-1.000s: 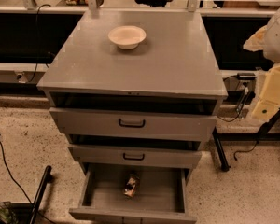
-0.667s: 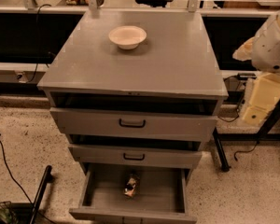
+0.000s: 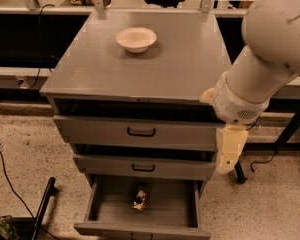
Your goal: Pick orange can from bottom drawer and place on counter
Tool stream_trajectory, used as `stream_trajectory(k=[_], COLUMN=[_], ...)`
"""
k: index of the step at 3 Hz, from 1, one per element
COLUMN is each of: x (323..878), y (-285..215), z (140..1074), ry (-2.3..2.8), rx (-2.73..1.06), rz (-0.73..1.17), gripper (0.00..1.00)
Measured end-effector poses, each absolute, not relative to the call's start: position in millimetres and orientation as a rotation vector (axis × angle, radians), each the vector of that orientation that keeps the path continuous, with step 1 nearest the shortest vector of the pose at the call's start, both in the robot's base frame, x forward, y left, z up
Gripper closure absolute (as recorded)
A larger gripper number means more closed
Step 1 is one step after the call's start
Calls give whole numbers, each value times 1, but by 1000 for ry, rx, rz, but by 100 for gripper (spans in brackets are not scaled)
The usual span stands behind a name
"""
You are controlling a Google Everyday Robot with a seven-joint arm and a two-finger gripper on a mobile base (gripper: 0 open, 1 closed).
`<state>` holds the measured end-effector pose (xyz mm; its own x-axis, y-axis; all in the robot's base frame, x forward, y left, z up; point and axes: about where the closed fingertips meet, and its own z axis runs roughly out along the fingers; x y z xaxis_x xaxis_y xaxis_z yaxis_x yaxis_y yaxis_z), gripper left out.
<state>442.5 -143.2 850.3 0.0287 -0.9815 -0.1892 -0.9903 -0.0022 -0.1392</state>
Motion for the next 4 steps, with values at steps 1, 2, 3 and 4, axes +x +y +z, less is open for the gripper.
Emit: stream_trajectory(k=[1,2,3,4], x=[437,436,425,421], y=[-140,-128,-100,-96], z=[838,819,775,763], ry=[2036,1962,1710,1649], rx=[-2102,-2183,-2391,-2434], rz=[68,2,-110,-121], gripper=[0,0,0,0])
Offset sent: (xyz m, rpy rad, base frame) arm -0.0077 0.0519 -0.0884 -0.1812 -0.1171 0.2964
